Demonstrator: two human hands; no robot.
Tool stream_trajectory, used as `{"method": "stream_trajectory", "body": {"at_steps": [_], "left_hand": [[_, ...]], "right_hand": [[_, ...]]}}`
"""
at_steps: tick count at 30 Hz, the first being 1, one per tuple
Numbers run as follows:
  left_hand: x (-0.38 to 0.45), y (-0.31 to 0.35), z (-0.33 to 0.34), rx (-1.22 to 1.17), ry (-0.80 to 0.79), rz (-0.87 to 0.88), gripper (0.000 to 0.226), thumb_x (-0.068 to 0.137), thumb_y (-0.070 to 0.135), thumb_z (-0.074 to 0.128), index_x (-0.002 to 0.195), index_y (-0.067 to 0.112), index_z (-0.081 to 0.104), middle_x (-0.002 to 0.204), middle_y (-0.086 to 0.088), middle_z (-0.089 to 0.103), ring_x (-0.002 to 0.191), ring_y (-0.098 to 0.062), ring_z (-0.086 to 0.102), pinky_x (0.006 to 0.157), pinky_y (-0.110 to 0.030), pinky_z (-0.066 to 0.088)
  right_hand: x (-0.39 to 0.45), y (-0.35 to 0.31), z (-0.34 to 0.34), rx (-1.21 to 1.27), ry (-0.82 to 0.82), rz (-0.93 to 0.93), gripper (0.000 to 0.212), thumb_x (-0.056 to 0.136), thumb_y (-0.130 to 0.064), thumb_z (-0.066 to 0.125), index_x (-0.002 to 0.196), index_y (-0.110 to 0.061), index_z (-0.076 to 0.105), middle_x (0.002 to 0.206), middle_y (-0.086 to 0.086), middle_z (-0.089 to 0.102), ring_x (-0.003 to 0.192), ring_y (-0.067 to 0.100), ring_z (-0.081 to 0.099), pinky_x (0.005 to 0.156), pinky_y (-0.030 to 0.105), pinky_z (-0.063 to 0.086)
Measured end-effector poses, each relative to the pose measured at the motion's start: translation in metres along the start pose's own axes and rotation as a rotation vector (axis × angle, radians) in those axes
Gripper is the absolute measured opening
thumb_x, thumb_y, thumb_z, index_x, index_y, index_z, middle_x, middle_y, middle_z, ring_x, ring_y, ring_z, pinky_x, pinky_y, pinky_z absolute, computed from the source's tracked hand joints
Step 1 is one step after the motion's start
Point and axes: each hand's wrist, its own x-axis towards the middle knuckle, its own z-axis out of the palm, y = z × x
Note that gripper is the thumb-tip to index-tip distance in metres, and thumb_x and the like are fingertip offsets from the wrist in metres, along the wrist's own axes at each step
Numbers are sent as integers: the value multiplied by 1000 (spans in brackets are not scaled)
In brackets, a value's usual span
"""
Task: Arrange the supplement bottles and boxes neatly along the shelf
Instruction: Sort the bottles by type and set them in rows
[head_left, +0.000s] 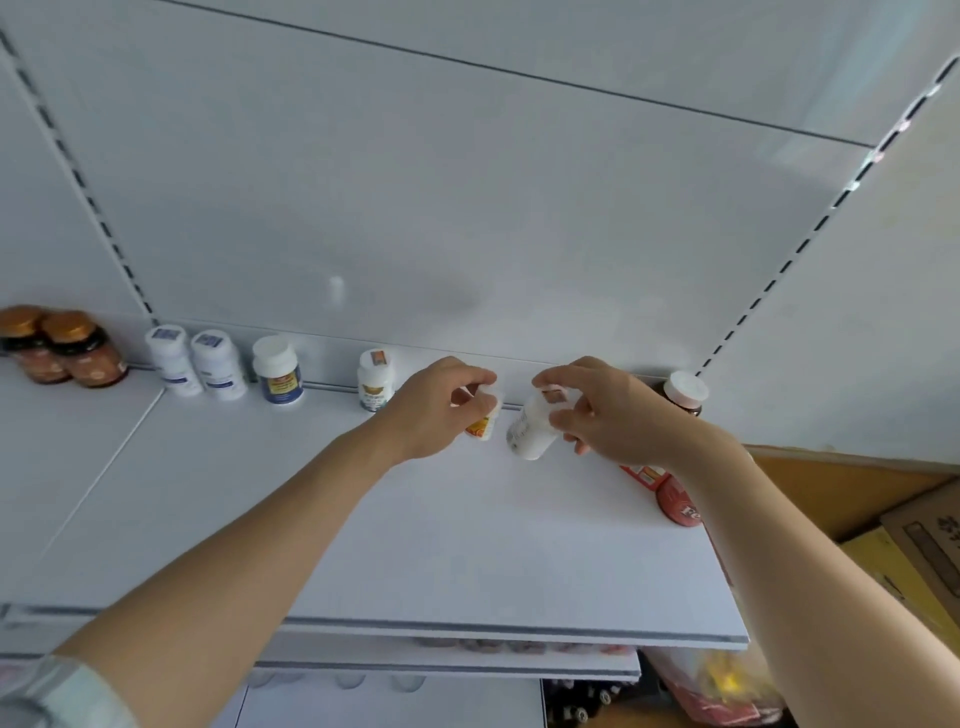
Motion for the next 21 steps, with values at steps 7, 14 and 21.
{"method": "stream_trajectory", "body": {"at_steps": [7,14,21], "left_hand": [[-22,13,-9,-133,15,-140,20,88,38,69,105,27,67,101,7,70,91,-18,69,86,-46,57],[-52,22,1,-167,50,-172,19,88,37,70,105,30,69,101,7,72,96,-13,69,90,-44,57],[-77,14,-11,-184,94,-203,15,85,43,70,99,39,68,104,7,71,94,-14,70,89,-44,57]], "right_hand": [[-17,-15,-12,116,-98,-121,37,96,-7,53,120,-33,64,104,-3,60,68,6,67,65,19,54],[-29,-17,-9,97,-79,-171,18,88,-19,67,99,-33,64,76,-13,55,57,-2,50,57,9,39],[-21,-23,11,36,-11,-288,30,95,-23,61,120,-40,61,111,-21,57,84,-5,54,72,7,39]]}}
